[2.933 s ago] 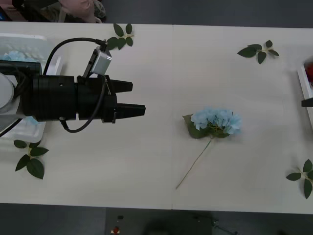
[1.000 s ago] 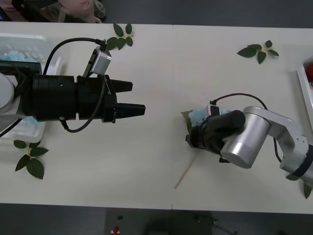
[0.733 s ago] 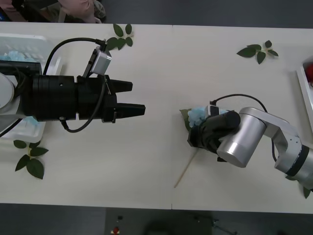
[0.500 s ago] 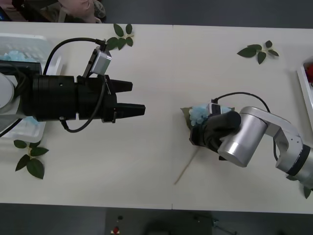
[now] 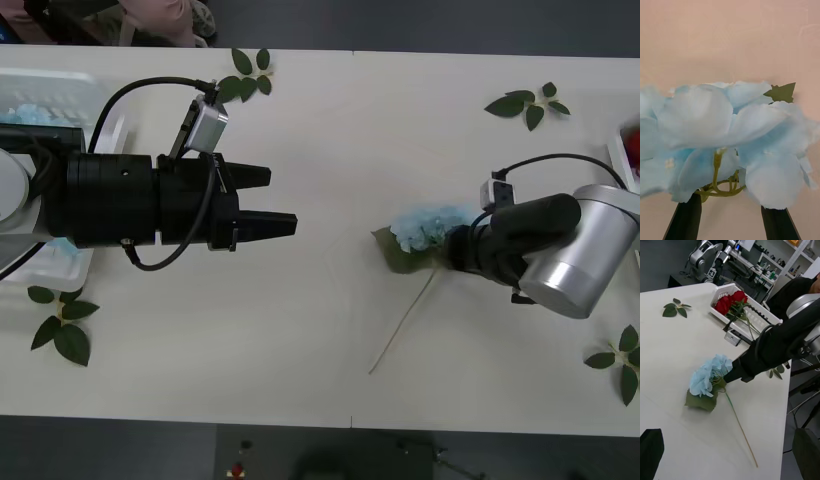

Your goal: Put the red flowers into the right box and the blue flowers into the left box

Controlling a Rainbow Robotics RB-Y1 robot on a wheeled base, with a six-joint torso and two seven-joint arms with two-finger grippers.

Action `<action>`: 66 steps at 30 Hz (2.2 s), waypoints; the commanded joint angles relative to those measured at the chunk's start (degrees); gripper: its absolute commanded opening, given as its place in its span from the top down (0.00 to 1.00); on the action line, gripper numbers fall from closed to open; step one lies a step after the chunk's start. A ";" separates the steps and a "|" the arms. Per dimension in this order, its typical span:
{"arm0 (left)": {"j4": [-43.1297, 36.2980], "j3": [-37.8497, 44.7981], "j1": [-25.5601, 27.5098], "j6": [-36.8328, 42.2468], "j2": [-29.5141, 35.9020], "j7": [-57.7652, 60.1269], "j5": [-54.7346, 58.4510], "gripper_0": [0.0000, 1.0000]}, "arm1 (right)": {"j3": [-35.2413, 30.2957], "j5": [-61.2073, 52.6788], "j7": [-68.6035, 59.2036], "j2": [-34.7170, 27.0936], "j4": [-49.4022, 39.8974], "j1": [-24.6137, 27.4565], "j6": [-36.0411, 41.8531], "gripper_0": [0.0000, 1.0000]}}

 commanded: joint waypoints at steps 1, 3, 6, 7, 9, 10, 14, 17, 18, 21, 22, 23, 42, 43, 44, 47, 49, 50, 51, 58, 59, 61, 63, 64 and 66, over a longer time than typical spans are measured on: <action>-0.63 0.90 -1.27 -0.67 -0.53 -3.02 0.27 0.00 | -0.03 0.16 -0.36 0.36 0.36 -1.08 0.04 0.54; -0.63 0.90 -1.27 -0.67 -0.53 -3.02 0.27 0.00 | -0.03 0.25 0.17 0.62 0.62 -1.08 0.04 0.54; -0.63 0.90 -1.27 -0.67 -0.53 -3.02 0.27 0.00 | 0.15 0.25 0.96 0.88 0.44 -1.08 -0.14 0.54; -0.63 0.90 -1.27 -0.67 -0.53 -3.02 0.27 0.00 | 0.23 0.25 1.04 0.88 0.44 -1.08 -0.40 0.53; -0.63 0.90 -1.27 -0.67 -0.53 -3.02 0.27 0.00 | 0.23 0.25 1.40 1.06 0.18 -1.08 -0.40 0.54; -0.63 0.90 -1.27 -0.67 -0.53 -3.02 0.27 0.00 | 0.41 0.25 1.57 1.15 0.09 -1.08 -0.31 0.54; -0.63 0.90 -1.27 -0.67 -0.53 -3.02 0.27 0.00 | 2.87 0.25 2.28 0.97 0.01 -1.70 -0.40 0.53; -0.63 0.90 -1.27 -0.67 -0.53 -3.02 0.27 0.00 | 6.21 0.95 2.36 0.71 -0.96 -2.58 -0.66 0.49; -0.63 0.90 -1.27 -0.67 -0.53 -3.02 0.27 0.00 | 6.83 1.39 2.36 0.62 -1.40 -2.67 -0.75 0.48; -0.63 0.90 -1.27 -0.67 -0.53 -3.02 0.27 0.00 | 7.18 1.48 2.01 0.71 -2.28 -2.67 -0.75 0.48; -0.63 0.90 -1.27 -0.67 -0.53 -3.02 0.27 0.00 | 7.26 1.39 2.01 0.71 -2.46 -2.67 -0.75 0.47; -0.63 0.90 -1.27 -0.67 -0.53 -3.02 0.27 0.00 | 7.26 1.39 2.01 0.88 -2.37 -2.67 -0.66 0.48; -0.63 0.90 -1.27 -0.67 -0.53 -3.02 0.27 0.00 | 7.35 3.41 3.59 10.46 9.23 -3.02 -2.25 0.94; -0.63 0.90 -1.27 -0.67 -0.53 -3.02 0.27 0.00 | 7.35 3.59 3.68 10.55 9.59 -3.02 -2.33 1.00; -0.63 0.90 -1.27 -0.67 -0.53 -3.02 0.27 0.00 | 7.35 3.76 3.68 10.55 9.67 -3.02 -2.51 1.00; -0.63 0.90 -1.27 -0.67 -0.53 -3.02 0.27 0.00 | 7.35 3.76 3.68 10.38 9.67 -3.11 -2.51 1.00; -0.63 0.90 -1.27 -0.67 -0.53 -3.02 0.27 0.00 | 7.35 3.67 3.86 10.11 9.67 -3.19 -2.77 1.00; -0.63 0.90 -1.27 -0.67 -0.53 -3.02 0.27 0.00 | 7.35 3.41 3.94 9.85 9.59 -3.28 -3.21 1.00; -0.63 0.90 -1.27 -0.67 -0.53 -3.02 0.27 0.00 | 7.26 3.32 3.94 9.67 9.50 -3.37 -3.39 1.00; -0.63 0.90 -1.27 -0.67 -0.53 -3.02 0.27 0.00 | 3.84 -2.48 4.38 2.38 2.64 -3.28 -9.36 1.00; -0.63 0.90 -1.27 -0.67 -0.53 -3.02 0.27 0.00 | 2.61 -4.50 4.65 0.62 0.80 -3.19 -11.12 1.00; -0.63 0.90 -1.27 -0.67 -0.53 -3.02 0.27 0.00 | 0.59 -7.40 5.18 -1.75 -2.02 -3.11 -14.64 1.00; -0.63 0.90 -1.27 -0.67 -0.53 -3.02 0.27 0.00 | -2.32 -11.97 5.88 -3.34 -4.21 -3.11 -20.53 1.00; -0.63 0.90 -1.27 -0.67 -0.53 -3.02 0.27 0.00 | -3.02 -13.03 6.05 -3.60 -4.65 -3.11 -22.02 1.00; -0.63 0.90 -1.27 -0.67 -0.53 -3.02 0.27 0.00 | -5.13 -15.93 6.58 -4.48 -5.71 -3.28 -26.24 1.00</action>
